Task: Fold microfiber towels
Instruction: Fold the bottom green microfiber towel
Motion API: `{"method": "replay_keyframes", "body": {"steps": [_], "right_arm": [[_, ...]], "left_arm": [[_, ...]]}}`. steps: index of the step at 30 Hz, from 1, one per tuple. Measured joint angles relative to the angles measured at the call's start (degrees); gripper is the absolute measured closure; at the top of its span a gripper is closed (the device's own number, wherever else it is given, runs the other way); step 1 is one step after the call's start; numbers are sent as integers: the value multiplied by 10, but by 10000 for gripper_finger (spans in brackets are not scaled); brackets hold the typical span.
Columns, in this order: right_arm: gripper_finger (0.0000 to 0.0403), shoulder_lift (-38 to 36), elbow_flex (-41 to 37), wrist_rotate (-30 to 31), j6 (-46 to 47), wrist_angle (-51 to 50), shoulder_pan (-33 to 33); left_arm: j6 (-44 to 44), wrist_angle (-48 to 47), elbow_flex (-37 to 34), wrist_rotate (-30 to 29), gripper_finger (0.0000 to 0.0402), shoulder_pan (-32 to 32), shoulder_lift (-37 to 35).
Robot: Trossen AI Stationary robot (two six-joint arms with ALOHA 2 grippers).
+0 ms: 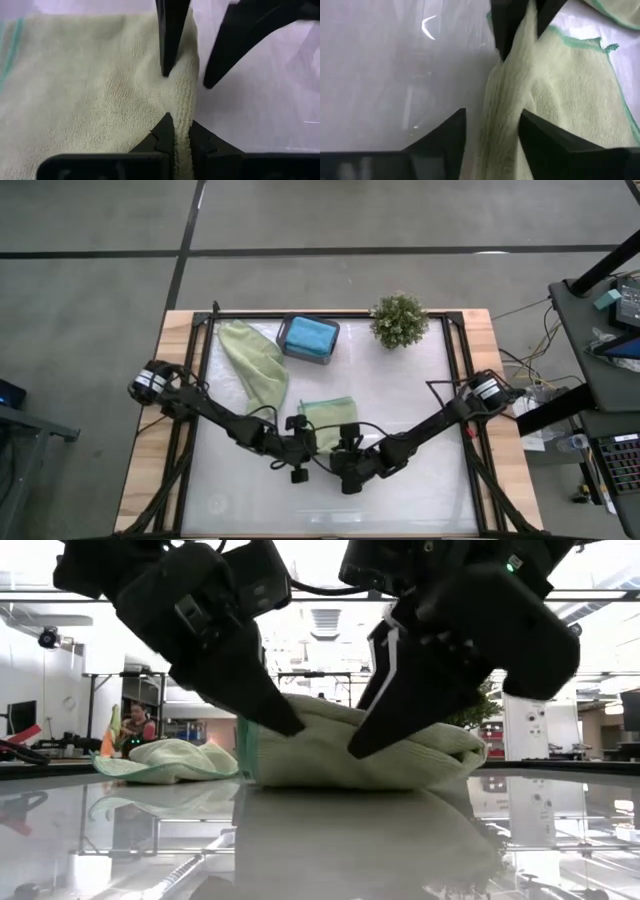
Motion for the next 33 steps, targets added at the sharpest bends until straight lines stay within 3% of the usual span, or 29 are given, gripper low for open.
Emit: {"method": "replay_keyframes", "body": {"steps": [8,16,20,25,33], "right_arm": [[381,7,-1,-7,-26,2,1],[392,6,-1,-76,-53,-7,2],[393,-2,-1,-138,-76,-19,2],[393,-15,0,-202,-76,-35,2],[394,-25,31,-248,-70,-97,3]], "left_arm": [[5,-2,0,34,384,1,-14],[31,-70,0,57,312,0,-72],[80,-100,-2,31,291,1,-96],[113,-55,-27,-68,292,8,-75],[120,73,-61,-74,350,15,16]]}}
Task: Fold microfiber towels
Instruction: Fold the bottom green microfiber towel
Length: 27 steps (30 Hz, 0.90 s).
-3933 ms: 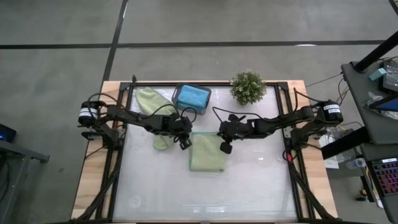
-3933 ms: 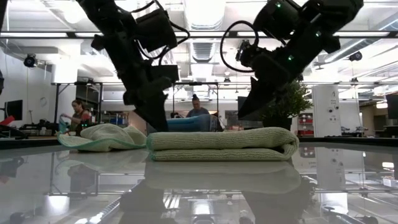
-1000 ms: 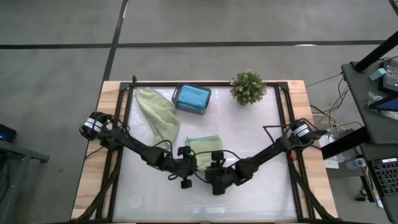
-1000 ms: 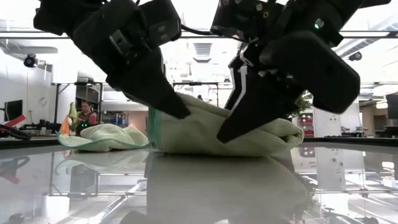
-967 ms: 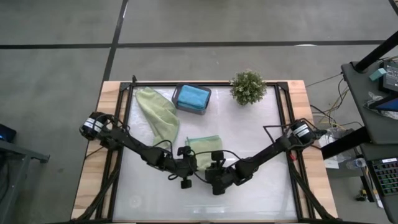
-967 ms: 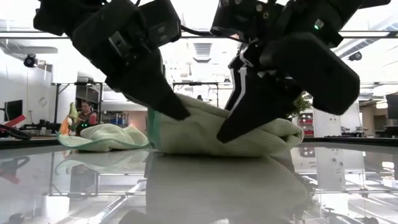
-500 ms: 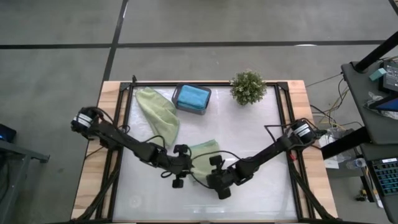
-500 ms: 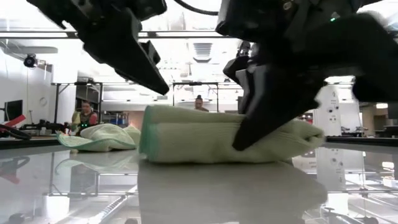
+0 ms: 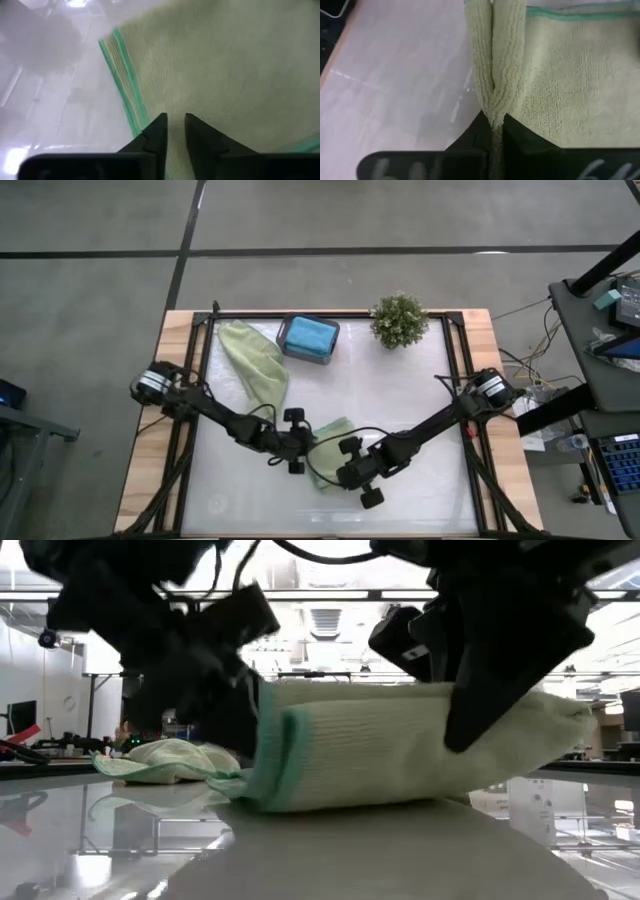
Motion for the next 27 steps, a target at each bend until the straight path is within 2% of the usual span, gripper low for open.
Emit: {"method": "replay_keyframes", "body": {"steps": [8,14,19,27], "right_arm": [[394,0,54,-14,-57,-55,-12],[394,0,79,-16,-101,-95,-57],[394,3,80,-72,-141,-94,-106],[394,8,78,-73,-175,-80,-158]], "left_arm": [[1,44,0,3,399,0,44],[24,46,0,25,399,0,44],[45,51,0,37,399,-1,44],[50,50,0,40,398,0,44]]}}
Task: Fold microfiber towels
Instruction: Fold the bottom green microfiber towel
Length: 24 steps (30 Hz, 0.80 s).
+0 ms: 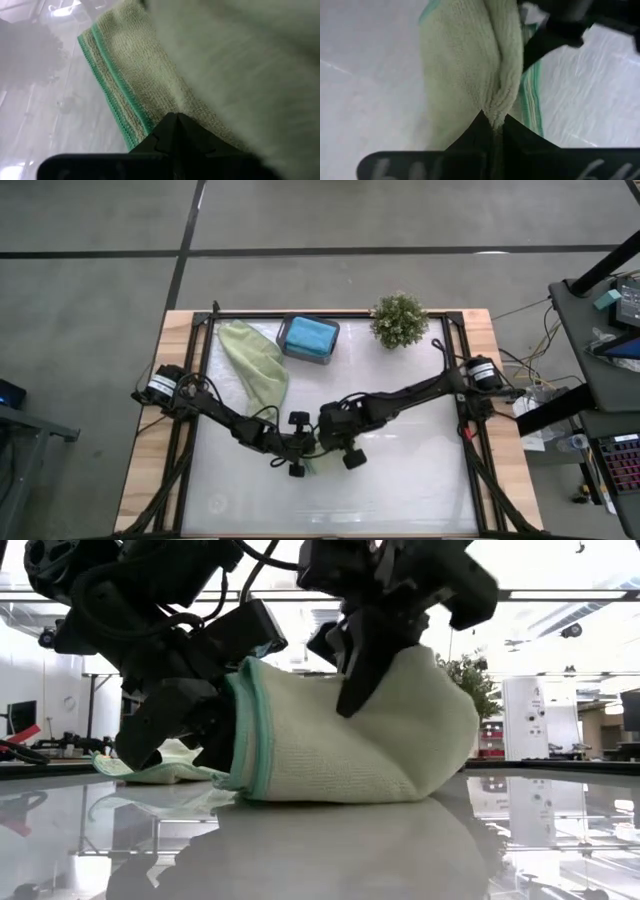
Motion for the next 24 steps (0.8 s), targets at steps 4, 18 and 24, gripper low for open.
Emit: {"method": "replay_keyframes", "body": {"steps": [4,18,24], "right_arm": [[394,20,-2,-1,-23,2,-13],[394,57,-1,1,-56,12,-27],[394,57,5,1,-59,11,-27]], "left_arm": [[-2,-1,0,0,398,0,-2],[-35,-189,-1,-8,279,-1,-95],[-33,-277,-1,2,260,-2,-152]]}}
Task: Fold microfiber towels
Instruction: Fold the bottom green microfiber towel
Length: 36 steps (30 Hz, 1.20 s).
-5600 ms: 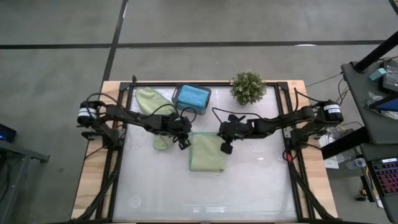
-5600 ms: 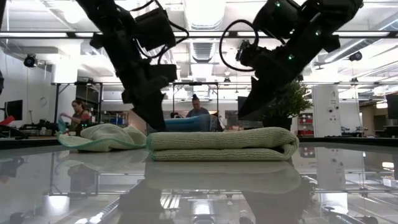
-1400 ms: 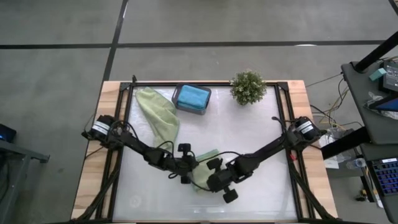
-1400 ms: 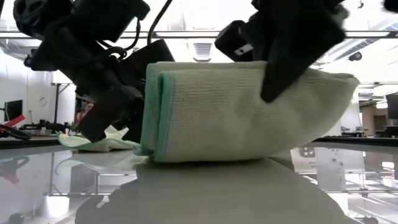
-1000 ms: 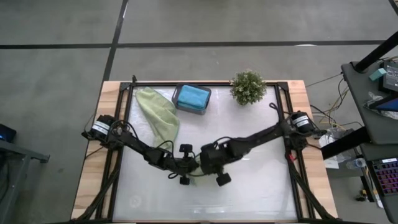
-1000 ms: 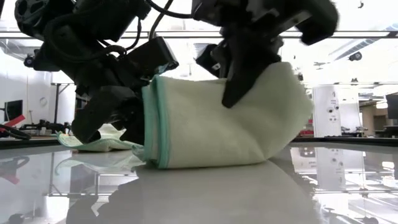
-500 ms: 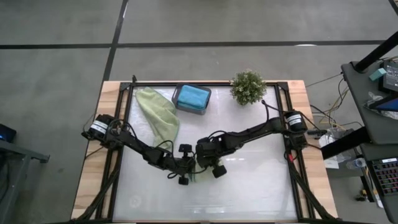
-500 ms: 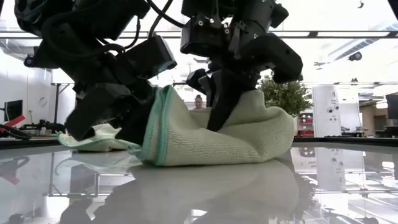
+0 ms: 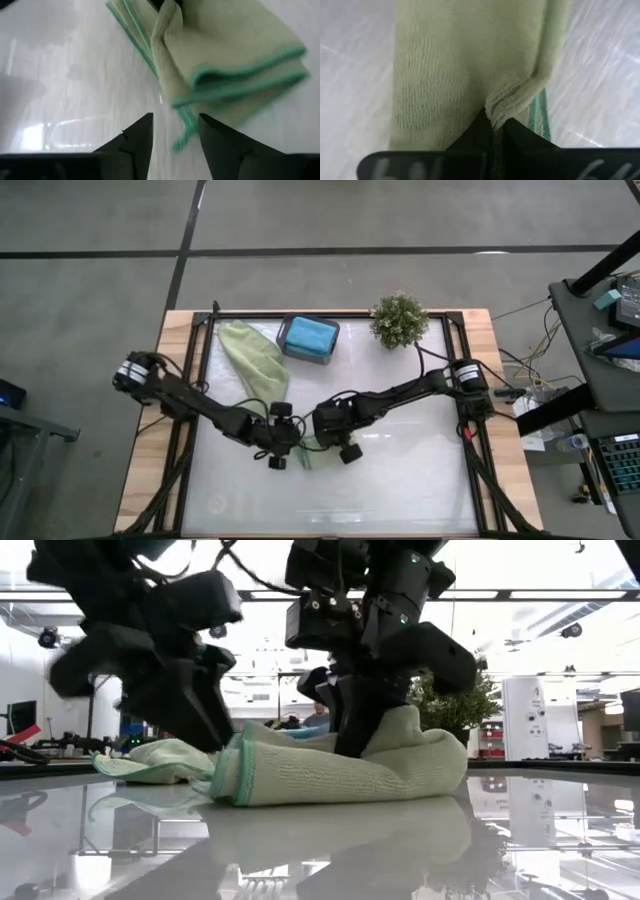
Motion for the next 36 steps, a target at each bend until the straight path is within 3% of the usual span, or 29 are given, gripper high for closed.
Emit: {"method": "replay_keyframes", "body": {"steps": [5,12,18,25,36], "right_arm": [[394,-1,18,0,-17,-3,0],[394,-2,36,0,-49,-1,-2],[394,-2,38,0,-60,1,-3],[394,-2,38,0,-81,25,-3],[394,15,45,0,-102,42,-32]], "left_arm": [[-1,-32,-6,12,260,0,-58],[-19,-7,-72,-15,261,1,-88],[-44,116,-129,-27,261,2,-53],[-41,222,-136,-30,261,2,19],[-28,262,-134,-14,261,2,37]]}}
